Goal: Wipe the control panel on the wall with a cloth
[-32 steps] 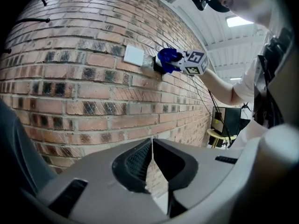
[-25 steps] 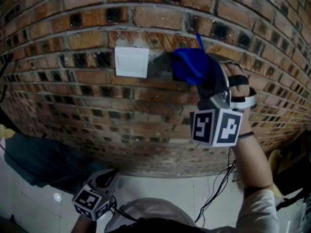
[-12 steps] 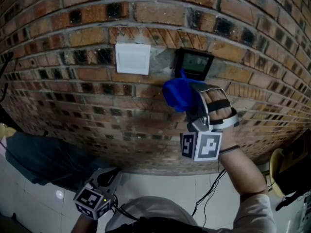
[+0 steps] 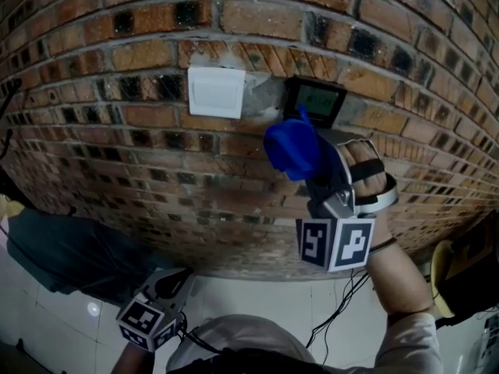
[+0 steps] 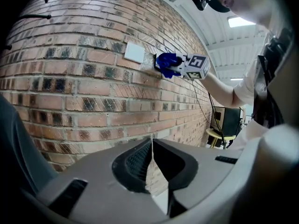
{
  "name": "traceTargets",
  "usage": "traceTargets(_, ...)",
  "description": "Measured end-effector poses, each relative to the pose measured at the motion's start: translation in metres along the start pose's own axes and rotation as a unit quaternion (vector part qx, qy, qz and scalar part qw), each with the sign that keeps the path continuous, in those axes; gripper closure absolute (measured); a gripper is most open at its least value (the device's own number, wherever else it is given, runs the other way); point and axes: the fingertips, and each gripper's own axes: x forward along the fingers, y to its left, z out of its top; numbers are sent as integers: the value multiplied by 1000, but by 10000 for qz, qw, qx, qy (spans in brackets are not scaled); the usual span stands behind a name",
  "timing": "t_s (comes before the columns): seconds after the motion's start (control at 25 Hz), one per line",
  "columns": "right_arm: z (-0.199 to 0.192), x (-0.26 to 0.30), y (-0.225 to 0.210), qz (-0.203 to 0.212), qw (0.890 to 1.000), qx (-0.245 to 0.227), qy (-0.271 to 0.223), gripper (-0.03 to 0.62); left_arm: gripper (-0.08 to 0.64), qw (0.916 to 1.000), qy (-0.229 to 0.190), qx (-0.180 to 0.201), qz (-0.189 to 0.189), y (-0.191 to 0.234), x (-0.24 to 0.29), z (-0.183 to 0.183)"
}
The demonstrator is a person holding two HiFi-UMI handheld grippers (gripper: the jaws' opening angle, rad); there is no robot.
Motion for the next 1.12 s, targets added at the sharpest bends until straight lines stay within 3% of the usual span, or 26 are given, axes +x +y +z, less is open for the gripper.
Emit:
traceTargets(0.16, -6, 3, -54, -522, 9986, 81, 30, 506, 557, 10000, 20, -4, -50, -3, 3, -2)
traceTargets(0.32, -15, 15, -71, -653, 9977, 46, 154, 506, 556, 10000, 42, 31, -78, -4, 5, -4)
traceTargets(0.8, -12, 18, -4, -302, 9993, -122, 191, 506, 556, 10000, 19, -19, -14, -1, 2, -5)
traceTargets(1.12, -19, 25, 49, 246, 9993, -74, 268, 506, 557, 10000, -8, -40, -46, -5, 1, -3)
